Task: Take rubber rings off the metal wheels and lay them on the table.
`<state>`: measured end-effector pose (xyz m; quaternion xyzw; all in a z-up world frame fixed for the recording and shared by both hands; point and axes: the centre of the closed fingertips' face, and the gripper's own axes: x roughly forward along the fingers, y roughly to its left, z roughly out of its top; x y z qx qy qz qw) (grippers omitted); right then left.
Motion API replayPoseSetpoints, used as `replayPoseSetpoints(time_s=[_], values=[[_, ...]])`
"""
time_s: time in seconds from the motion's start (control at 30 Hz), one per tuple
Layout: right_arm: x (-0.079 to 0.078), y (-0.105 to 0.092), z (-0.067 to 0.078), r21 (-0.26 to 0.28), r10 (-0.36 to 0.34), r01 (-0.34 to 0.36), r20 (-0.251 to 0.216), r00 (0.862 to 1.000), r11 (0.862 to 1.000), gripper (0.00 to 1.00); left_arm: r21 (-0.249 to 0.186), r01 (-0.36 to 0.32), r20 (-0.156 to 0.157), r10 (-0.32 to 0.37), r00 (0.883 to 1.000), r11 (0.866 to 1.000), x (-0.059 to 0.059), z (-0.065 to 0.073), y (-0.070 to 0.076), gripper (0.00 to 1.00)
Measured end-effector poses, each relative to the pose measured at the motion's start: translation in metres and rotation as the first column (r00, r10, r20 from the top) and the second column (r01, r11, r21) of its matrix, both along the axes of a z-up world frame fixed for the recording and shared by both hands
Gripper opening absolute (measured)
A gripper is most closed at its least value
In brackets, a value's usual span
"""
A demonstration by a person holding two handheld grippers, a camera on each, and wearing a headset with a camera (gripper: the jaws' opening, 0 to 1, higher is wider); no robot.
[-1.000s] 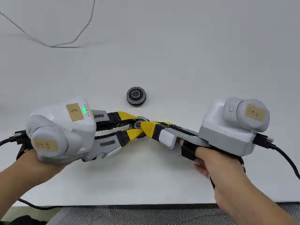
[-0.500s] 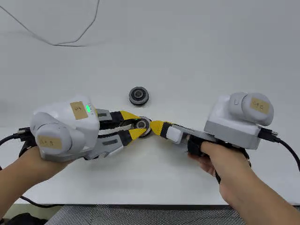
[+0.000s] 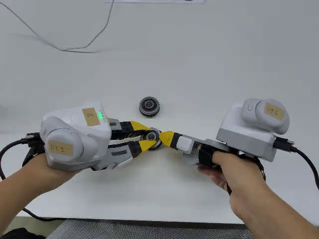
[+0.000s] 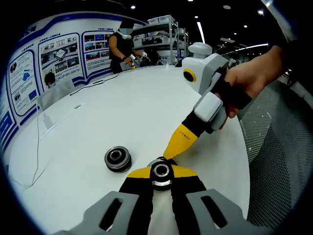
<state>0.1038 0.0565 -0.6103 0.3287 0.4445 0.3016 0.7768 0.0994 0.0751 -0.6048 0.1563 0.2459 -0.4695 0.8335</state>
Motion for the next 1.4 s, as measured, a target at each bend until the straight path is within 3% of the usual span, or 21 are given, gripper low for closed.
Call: replayPoseSetpoints(time_s=[1.4], values=[[-0.010, 0.011, 0.012, -0.006, 0.108, -0.107, 0.082, 0.991, 0.994, 0.00, -0.013, 0.007, 0.003, -0.007, 1.000, 1.000, -0.004, -0.001, -0.002, 0.12]])
